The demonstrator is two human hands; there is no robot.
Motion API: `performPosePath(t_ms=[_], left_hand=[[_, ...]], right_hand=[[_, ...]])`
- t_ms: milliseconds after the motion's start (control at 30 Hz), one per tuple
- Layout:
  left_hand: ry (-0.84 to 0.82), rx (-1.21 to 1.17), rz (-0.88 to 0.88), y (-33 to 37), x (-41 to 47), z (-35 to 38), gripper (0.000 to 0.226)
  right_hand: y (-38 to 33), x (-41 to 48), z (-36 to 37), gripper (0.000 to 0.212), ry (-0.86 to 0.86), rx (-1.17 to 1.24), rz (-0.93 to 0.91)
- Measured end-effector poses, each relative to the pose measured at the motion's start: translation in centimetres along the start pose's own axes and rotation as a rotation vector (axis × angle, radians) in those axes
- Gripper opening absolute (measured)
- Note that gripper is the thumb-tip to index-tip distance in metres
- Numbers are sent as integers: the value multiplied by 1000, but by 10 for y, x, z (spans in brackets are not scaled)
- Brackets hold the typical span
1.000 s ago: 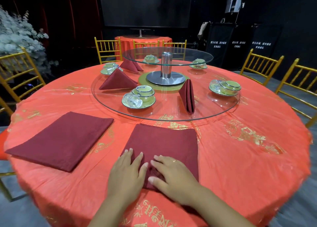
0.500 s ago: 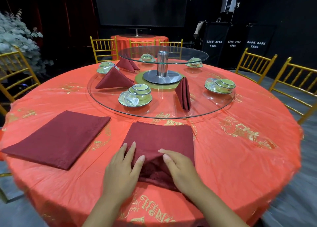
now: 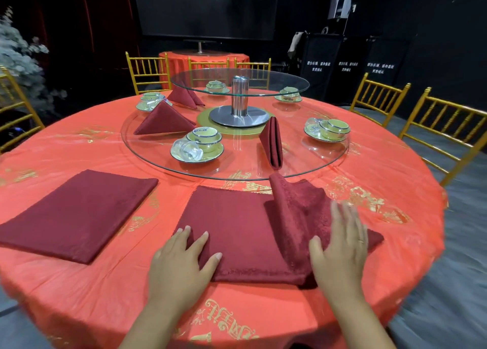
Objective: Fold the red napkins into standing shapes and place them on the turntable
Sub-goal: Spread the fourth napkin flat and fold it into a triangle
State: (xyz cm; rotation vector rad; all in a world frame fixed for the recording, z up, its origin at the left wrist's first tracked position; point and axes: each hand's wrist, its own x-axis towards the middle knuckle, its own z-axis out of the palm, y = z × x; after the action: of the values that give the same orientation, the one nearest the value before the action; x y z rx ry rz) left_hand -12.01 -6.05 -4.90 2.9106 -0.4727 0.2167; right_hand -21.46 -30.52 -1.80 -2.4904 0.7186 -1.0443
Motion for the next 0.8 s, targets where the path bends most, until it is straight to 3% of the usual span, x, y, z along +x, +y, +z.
performPosePath(t_ms=[100,167,233,333,500,667,800], left_hand=[[-1,35,-24,3,-2,-5,62],[-14,59,-35,2,-2,-8,61],[-18,93,-42,1,-5,-12,63],[-2,153,-31,-5,-15,-22,74],[119,155,20,-7,-35,-36,56],[121,88,-24,2,-25,-47,62],[-41,-55,108,18,11,-37,66]], right_hand=[[-5,10,4,54,-365,-90,-196],[0,13,11,62,-624,-131,-184],[7,13,15,74,-744,-141,-116],[17,9,13,82,-743,-61,-29],[20,2,11,69,-615,-300,42],[11,0,12,70,-580,-418,37],[6,9,18,71,-645,-329,-4]])
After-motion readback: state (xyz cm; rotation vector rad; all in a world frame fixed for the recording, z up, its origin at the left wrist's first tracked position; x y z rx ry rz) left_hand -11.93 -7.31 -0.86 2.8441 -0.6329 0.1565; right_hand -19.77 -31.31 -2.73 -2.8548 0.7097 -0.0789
